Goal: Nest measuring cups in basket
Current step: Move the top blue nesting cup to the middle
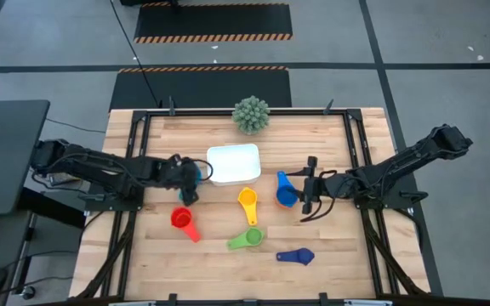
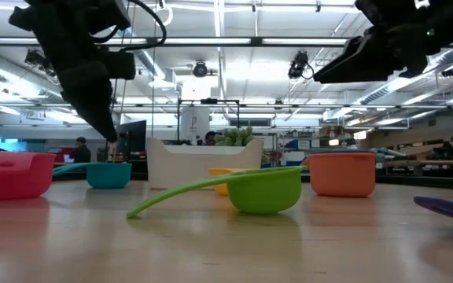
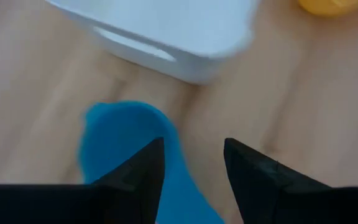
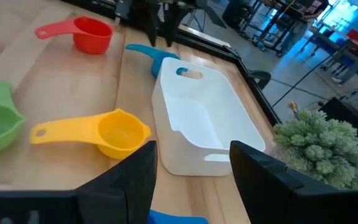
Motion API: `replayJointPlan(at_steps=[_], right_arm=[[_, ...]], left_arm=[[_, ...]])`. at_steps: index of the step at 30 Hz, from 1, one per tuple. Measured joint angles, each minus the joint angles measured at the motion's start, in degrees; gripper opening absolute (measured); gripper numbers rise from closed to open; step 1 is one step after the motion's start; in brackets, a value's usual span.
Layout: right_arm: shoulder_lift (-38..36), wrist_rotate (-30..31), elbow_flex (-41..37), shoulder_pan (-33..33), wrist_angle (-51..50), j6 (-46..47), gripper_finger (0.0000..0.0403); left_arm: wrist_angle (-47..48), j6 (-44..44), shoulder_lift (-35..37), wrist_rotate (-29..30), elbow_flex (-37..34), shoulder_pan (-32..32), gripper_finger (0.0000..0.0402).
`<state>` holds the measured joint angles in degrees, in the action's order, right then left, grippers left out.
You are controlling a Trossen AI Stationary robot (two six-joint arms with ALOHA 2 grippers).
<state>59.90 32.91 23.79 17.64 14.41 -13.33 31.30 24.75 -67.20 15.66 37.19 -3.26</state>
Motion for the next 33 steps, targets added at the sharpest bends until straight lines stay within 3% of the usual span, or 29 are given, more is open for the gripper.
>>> replayJointPlan(at_steps=[5,13,26,33], right_arm=[[0.0,0.0,0.0,-1.3,0.3,-2.3,0.0209],[0.0,-2.0,0.0,-3.7,0.5,-3.4,0.0209],[0.0,-6.3,0.0,-5.4,0.5,-3.2,0.0209],[0.0,-6.7,0.0,-5.4,0.5,-2.9,0.0209]], left_arm=[[3.2,-1.4,0.1,-7.9,1.9,-0.6,0.0171],[4.9,-4.4,-0.3,0.0,2.1,0.1,0.0171],[-0.2,-3.0,-9.7,-1.9,2.0,6.7,0.0171],[-1.0,-7.5,-12.8,-2.2,2.0,7.3,0.0169]])
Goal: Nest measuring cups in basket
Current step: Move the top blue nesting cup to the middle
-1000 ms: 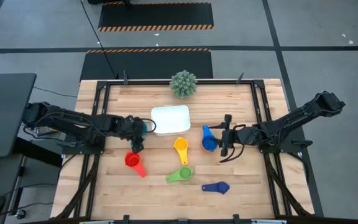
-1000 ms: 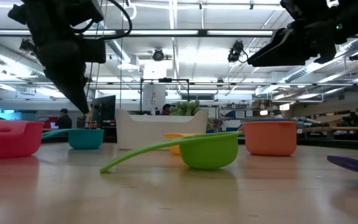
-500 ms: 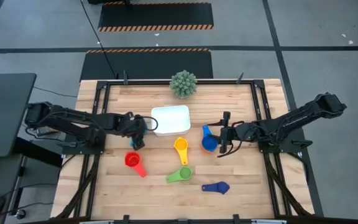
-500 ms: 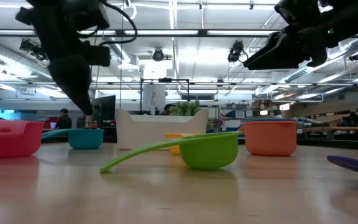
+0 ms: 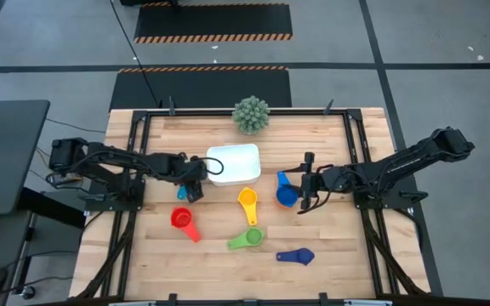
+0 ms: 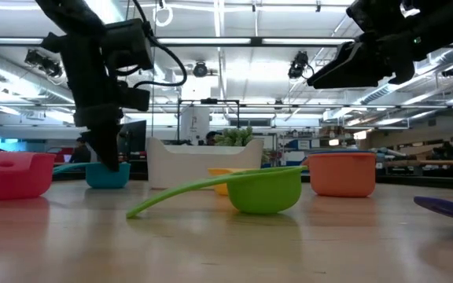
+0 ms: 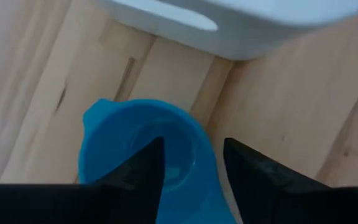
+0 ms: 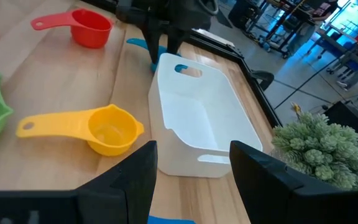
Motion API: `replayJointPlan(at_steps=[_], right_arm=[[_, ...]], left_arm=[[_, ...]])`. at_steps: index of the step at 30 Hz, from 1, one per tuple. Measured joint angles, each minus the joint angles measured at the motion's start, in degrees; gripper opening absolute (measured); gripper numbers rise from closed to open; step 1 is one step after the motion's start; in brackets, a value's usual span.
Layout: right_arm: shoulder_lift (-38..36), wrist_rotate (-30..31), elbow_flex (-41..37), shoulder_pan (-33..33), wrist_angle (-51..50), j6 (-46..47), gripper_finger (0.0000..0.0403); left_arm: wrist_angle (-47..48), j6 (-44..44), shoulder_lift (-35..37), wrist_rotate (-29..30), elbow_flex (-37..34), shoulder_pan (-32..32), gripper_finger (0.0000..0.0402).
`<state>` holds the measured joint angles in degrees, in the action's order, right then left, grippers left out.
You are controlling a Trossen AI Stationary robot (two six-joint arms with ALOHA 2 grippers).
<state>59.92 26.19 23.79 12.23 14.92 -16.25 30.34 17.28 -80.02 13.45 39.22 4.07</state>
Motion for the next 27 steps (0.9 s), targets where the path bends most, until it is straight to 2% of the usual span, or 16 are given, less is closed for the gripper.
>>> replayJointPlan(at_steps=[4,12,19,22,27], right_arm=[[0.0,-0.4,0.0,0.0,0.0,0.3,0.0209],[0.0,-0.4,0.0,0.0,-0.4,1.5,0.0209],[0.0,-0.4,0.0,0.0,-0.4,1.7,0.0209],[0.0,-0.4,0.0,0.0,-0.4,1.7,0.0209],[0.0,-0.5,0.0,0.1,-0.4,2.6,0.0209]], left_arm=[[-0.1,-2.4,0.1,-0.1,0.0,-0.1,0.0134],[0.3,-8.2,0.2,-3.4,0.0,0.0,0.0014],[4.5,-13.5,0.7,-4.5,0.4,-0.5,0.0011],[9.1,-17.7,2.1,-4.8,1.6,-1.7,0.0008],[11.7,-27.1,5.7,-6.8,4.1,-5.7,0.0006]])
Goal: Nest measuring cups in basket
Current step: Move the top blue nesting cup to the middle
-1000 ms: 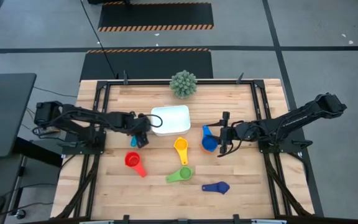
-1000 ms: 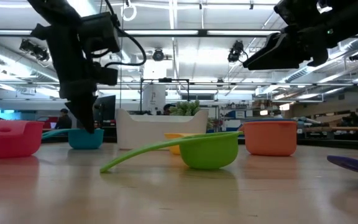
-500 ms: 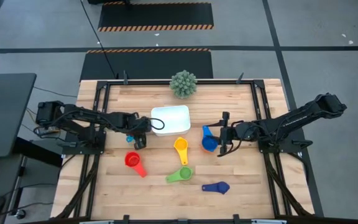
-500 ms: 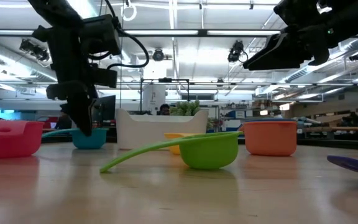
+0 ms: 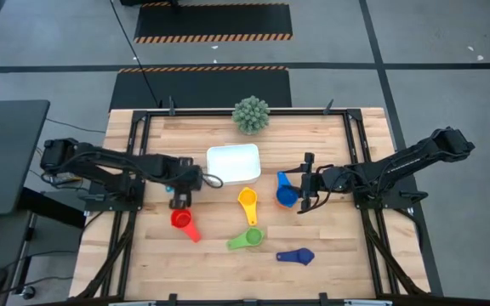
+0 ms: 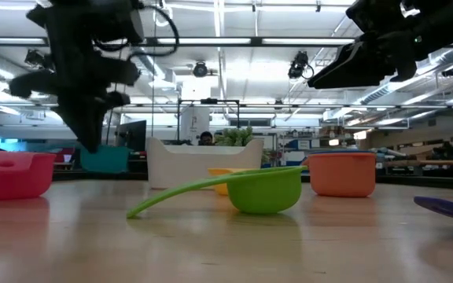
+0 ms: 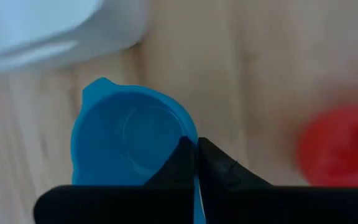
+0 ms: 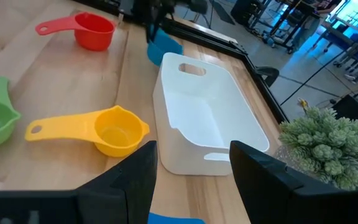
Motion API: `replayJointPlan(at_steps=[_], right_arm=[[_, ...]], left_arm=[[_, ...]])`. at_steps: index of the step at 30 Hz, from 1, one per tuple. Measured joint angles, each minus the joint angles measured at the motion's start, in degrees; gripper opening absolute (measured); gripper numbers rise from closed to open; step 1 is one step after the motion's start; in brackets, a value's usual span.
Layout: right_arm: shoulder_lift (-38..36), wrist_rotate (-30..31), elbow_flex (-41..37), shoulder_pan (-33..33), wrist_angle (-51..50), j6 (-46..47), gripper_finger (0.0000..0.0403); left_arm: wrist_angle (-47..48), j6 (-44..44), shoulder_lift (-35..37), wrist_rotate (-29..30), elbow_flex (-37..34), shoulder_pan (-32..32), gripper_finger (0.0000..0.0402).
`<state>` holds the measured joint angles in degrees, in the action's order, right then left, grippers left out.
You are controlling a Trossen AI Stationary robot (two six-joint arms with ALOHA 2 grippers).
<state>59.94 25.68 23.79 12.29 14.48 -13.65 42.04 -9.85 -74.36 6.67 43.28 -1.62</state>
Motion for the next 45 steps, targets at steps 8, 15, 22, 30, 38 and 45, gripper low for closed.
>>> replayJointPlan(at_steps=[8,15,22,30,38,45], right_arm=[[0.0,-0.6,0.0,0.1,0.0,0.6,0.0209],[0.0,-1.4,0.0,0.1,0.5,0.7,0.0209],[0.0,-1.8,-0.1,0.1,0.1,1.5,0.0209],[0.0,-1.8,-0.7,0.1,0.4,2.1,0.0209],[0.0,-2.4,-0.7,0.1,0.5,2.1,0.0209],[0.0,-2.5,-0.7,0.1,0.5,2.1,0.0209]], left_arm=[[-2.8,-4.9,0.8,-7.4,0.2,-5.8,0.0006],[-14.1,-11.4,-0.6,-5.2,0.2,-9.9,0.0006],[-19.2,-12.3,-5.2,-5.4,0.2,-11.3,0.0006],[-22.2,-11.9,-9.8,-6.8,0.2,-12.4,0.0007],[-22.6,-11.9,-9.7,-6.8,0.2,-12.9,0.0025],[-22.5,-11.6,-9.7,-6.6,0.2,-13.8,0.0028]])
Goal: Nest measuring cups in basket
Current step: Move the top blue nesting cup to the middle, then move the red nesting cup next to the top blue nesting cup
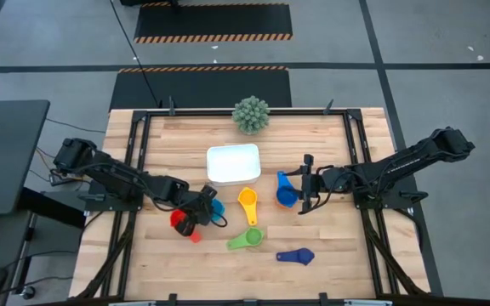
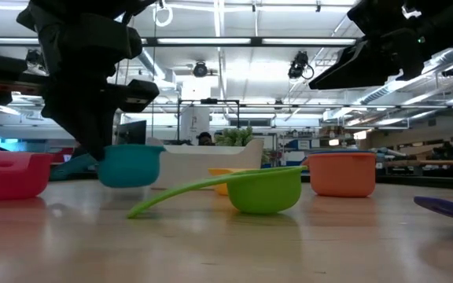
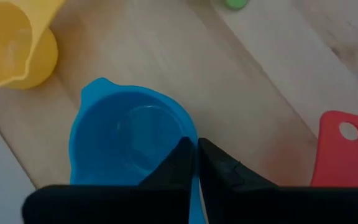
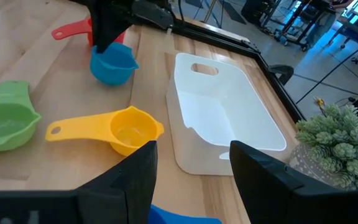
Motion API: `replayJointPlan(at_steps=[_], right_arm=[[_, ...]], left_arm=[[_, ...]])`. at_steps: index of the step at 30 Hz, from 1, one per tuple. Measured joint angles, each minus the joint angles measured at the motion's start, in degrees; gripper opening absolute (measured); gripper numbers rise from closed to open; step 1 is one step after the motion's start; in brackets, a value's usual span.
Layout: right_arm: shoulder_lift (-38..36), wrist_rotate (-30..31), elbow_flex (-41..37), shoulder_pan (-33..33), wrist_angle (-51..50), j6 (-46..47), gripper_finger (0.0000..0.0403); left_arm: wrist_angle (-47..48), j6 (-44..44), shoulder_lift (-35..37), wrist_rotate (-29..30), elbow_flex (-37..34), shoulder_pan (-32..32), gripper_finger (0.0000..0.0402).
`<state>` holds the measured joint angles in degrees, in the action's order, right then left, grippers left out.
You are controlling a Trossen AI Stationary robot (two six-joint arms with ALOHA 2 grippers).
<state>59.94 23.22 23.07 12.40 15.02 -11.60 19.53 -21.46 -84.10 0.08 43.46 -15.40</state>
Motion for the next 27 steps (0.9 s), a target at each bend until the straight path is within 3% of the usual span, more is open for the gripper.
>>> replayJointPlan(at_steps=[5,12,18,22,27], right_arm=[[0.0,-0.4,0.0,0.0,0.2,0.0,0.0209],[0.0,-0.4,0.0,0.0,0.4,0.0,0.0209],[0.0,-0.4,0.0,0.0,0.4,0.0,0.0209],[0.0,-0.5,0.0,0.0,0.4,0.0,0.0209],[0.0,-0.5,0.0,0.0,0.4,0.0,0.0209]], left_arm=[[0.0,2.4,0.0,1.4,0.0,0.0,0.0038],[0.1,4.9,0.0,2.8,0.1,0.0,0.0083],[6.4,11.2,0.2,2.8,6.0,0.0,0.0088],[11.0,24.1,0.2,2.9,10.4,0.1,0.0081],[12.2,51.2,0.3,3.4,12.9,0.1,0.0078]])
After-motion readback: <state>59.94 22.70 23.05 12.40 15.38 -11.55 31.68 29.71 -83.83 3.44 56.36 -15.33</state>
